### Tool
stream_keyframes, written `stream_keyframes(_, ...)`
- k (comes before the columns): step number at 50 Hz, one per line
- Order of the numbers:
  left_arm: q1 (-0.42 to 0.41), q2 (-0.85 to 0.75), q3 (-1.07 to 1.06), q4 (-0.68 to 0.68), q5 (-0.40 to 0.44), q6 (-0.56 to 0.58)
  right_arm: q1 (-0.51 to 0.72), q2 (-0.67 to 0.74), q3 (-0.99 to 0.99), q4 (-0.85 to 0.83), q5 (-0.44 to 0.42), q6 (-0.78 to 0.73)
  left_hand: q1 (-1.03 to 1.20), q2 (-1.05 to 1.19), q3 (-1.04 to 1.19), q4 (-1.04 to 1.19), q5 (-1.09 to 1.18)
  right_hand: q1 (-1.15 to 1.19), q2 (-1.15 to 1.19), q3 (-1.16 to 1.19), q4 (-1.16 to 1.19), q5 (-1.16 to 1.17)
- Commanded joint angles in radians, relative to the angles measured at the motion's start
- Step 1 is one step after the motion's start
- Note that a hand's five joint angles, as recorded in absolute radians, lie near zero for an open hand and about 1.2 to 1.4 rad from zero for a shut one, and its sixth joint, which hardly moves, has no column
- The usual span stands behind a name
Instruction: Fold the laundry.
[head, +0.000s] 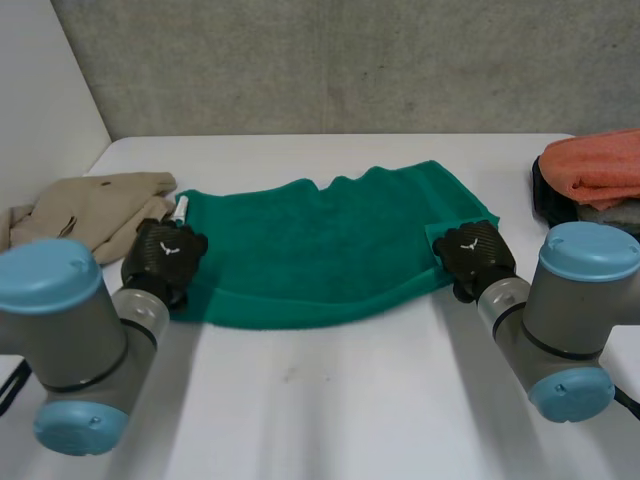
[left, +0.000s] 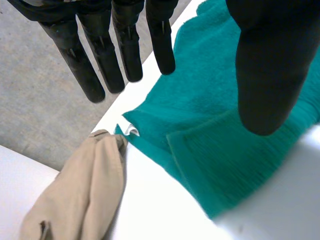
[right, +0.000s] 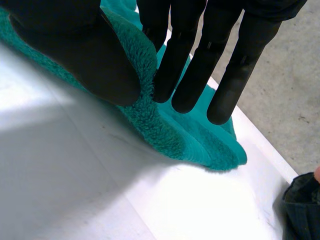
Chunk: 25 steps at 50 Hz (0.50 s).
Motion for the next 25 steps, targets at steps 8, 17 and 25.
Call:
stream_keyframes(8,0.053,0.074,0.283,-0.382,0.105,-0.097,0.026,-0.046,0.033,-0.003,-0.001,0.004,-0.082,-0.107,-0.109,-0.108,-0.104,0.266,0.215,0.203,0.198,0.202)
stream_keyframes(17,0.071,-0.106,0.432,-0.536,0.108,-0.132,0.023,-0.048,0.045,-0.003,-0.001,0.002,-0.038,-0.063,-0.065,-0.064,-0.060,0.266,0.215,0.203,0.198,0.202)
stream_keyframes(25,0.058,-0.215,0.483,-0.562,0.094,-0.128,0.022,-0.048,0.045,-0.003,0.001,0.002,0.015,-0.010,-0.012,-0.011,-0.007,0.266,0.215,0.203,0.198,0.202)
